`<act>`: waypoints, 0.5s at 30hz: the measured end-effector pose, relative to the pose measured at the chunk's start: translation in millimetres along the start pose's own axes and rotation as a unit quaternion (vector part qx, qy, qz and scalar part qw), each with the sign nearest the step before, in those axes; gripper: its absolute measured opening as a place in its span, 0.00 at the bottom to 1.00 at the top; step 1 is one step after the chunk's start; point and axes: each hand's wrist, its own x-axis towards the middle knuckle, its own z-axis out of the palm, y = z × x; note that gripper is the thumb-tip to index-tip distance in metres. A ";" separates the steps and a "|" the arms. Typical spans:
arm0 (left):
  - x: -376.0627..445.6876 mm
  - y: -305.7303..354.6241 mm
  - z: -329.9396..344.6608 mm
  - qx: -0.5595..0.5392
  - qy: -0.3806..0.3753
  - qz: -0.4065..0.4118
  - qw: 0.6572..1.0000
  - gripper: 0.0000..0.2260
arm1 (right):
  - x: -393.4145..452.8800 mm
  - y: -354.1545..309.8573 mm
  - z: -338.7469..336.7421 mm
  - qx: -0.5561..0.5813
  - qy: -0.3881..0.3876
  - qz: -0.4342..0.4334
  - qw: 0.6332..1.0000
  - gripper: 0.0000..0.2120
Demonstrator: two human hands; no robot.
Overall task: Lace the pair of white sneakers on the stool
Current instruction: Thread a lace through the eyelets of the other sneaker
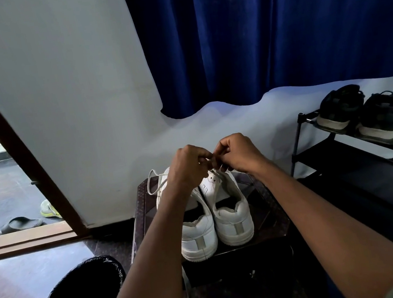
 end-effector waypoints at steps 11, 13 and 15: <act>-1.4 -0.7 8.0 0.046 0.042 -0.117 0.991 0.10 | -6.4 -0.9 2.5 -0.050 -0.061 0.134 0.988 0.13; -0.3 -0.8 10.7 0.043 0.045 -0.122 0.991 0.11 | -2.4 3.2 4.2 -0.003 -0.056 0.164 0.985 0.15; -1.7 0.4 12.9 0.051 0.041 -0.127 0.990 0.09 | -0.8 5.2 2.7 0.051 -0.056 0.194 0.978 0.12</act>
